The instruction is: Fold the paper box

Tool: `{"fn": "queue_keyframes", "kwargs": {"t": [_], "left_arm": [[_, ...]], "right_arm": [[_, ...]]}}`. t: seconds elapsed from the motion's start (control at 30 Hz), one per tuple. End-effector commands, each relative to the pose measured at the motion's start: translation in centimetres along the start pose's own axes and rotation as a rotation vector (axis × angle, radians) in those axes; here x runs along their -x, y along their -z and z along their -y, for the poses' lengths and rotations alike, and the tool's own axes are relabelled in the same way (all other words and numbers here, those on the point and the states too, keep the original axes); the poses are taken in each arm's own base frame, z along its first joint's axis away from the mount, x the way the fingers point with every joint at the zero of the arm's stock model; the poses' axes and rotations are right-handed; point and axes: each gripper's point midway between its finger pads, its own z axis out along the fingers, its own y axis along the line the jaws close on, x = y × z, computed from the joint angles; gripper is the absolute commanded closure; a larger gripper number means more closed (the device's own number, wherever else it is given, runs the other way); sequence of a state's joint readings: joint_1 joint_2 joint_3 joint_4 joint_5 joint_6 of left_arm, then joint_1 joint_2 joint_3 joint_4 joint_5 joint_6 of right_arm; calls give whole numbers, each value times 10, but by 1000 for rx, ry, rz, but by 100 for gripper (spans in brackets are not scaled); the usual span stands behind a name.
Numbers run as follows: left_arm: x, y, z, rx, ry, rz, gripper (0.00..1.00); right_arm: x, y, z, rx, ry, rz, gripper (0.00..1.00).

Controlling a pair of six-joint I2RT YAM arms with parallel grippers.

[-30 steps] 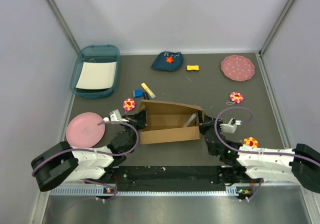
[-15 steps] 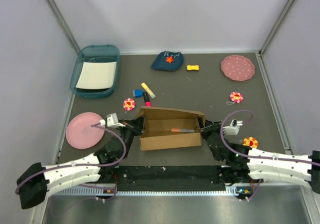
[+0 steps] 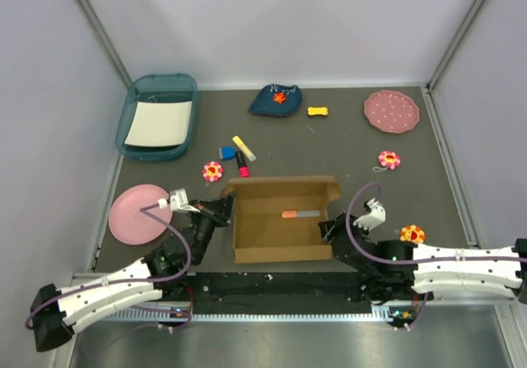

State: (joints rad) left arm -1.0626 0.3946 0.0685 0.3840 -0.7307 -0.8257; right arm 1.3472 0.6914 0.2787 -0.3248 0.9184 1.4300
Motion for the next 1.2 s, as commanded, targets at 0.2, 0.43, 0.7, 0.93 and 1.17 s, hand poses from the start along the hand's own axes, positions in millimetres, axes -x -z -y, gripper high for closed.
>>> {"fn": "queue_keyframes", "kwargs": {"t": [0.2,0.43,0.7,0.93,1.17], "left_arm": [[-92,37,-99,129,-240,-304,100],[-91,36,-95,112,-251,-301,100],[-88,35,-90,101,-258,-290,100],[-74,29,-78,89,-264,-243,100],[-65,27,-71,84,-280,-221,100]], "right_arm": [[19,30,8,-61,325,-41,38],[37,40,-11,-27,355,6,36],[56,53,-35,38,395,45,35],[80,79,-79,160,457,110,34],[92,118,-132,297,594,147,34]]}}
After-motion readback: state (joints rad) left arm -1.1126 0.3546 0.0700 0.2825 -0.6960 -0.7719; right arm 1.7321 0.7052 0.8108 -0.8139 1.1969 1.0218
